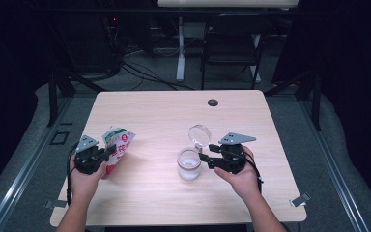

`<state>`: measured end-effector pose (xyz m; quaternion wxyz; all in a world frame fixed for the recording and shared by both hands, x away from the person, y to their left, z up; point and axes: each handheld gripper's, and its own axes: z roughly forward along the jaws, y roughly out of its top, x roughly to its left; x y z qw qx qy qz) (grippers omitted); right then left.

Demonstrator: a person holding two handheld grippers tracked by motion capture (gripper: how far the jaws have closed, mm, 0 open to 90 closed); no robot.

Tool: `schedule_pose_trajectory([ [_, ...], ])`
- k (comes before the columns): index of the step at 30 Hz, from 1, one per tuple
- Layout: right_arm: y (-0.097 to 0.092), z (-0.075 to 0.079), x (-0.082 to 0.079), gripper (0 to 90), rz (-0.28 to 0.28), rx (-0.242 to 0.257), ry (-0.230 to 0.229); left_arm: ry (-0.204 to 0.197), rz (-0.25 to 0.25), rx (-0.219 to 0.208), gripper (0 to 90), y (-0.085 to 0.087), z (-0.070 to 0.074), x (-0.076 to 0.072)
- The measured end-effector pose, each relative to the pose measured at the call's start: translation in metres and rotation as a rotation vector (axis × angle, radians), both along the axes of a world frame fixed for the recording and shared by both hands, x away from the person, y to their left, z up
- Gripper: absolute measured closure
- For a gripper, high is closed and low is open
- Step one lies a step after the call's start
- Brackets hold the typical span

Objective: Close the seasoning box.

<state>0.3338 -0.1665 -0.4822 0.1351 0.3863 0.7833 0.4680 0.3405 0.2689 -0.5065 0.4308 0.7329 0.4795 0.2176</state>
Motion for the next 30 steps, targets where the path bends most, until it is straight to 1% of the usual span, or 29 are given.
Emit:
schedule_pose_trajectory([
  [3, 0.0, -0.001, 0.0, 46.5, 0.001, 0.003, -0.002, -0.002, 0.008, -0.024, 89.8, 0.001, 0.0, 0.001],
  [4, -0.001, -0.001, 0.001, 46.6, 0.0, 0.003, -0.001, 0.004, 0.005, -0.02, 89.9, 0.002, 0.001, 0.001],
  [5, -0.001, -0.001, 0.001, 46.6, -0.002, 0.001, 0.001, 0.002, 0.004, -0.02, 89.9, 0.001, 0.001, 0.003],
  [6, -0.001, -0.001, 0.001, 46.7, -0.001, -0.001, 0.004, 0.004, 0.002, -0.011, 89.9, 0.001, 0.002, 0.003],
  [7, -0.001, -0.001, 0.001, 46.7, -0.003, 0.001, 0.004, 0.002, 0.001, 0.0, 90.0, 0.001, 0.004, 0.005],
  [9, -0.002, -0.001, 0.001, 46.5, -0.011, -0.006, 0.002, -0.009, 0.003, 0.001, 90.0, 0.001, 0.01, 0.007],
  [10, -0.003, -0.001, 0.002, 46.5, -0.014, -0.01, 0.003, -0.008, 0.011, -0.004, 90.0, 0.001, 0.013, 0.01],
  [12, -0.004, 0.0, 0.001, 46.5, -0.016, 0.002, -0.003, -0.013, 0.021, 0.015, 90.0, 0.002, 0.021, 0.016],
  [14, -0.007, 0.002, 0.001, 46.5, -0.024, 0.023, -0.009, -0.019, 0.032, 0.028, 90.0, 0.004, 0.033, 0.023],
  [16, -0.007, 0.003, 0.001, 46.5, -0.023, 0.027, -0.012, -0.027, 0.037, 0.046, 90.0, 0.007, 0.044, 0.03],
  [18, -0.007, 0.004, 0.0, 46.6, -0.024, 0.042, -0.01, -0.021, 0.041, 0.059, 90.0, 0.009, 0.053, 0.036],
  [21, -0.007, 0.005, -0.001, 46.6, -0.022, 0.041, -0.013, -0.006, 0.037, 0.076, 90.0, 0.012, 0.063, 0.044],
  [22, -0.006, 0.007, -0.002, 46.7, -0.017, 0.035, -0.021, -0.003, 0.035, 0.083, 90.0, 0.012, 0.065, 0.046],
  [24, -0.006, 0.008, -0.002, 46.7, -0.02, 0.037, -0.026, 0.001, 0.023, 0.082, 90.0, 0.009, 0.071, 0.047],
  [28, -0.006, 0.009, -0.003, 46.7, -0.022, 0.041, -0.035, -0.027, -0.029, 0.114, 90.0, -0.005, 0.084, 0.045],
  [30, -0.007, 0.01, -0.003, 46.7, -0.025, 0.044, -0.037, -0.043, -0.056, 0.116, 90.0, -0.014, 0.09, 0.043],
])
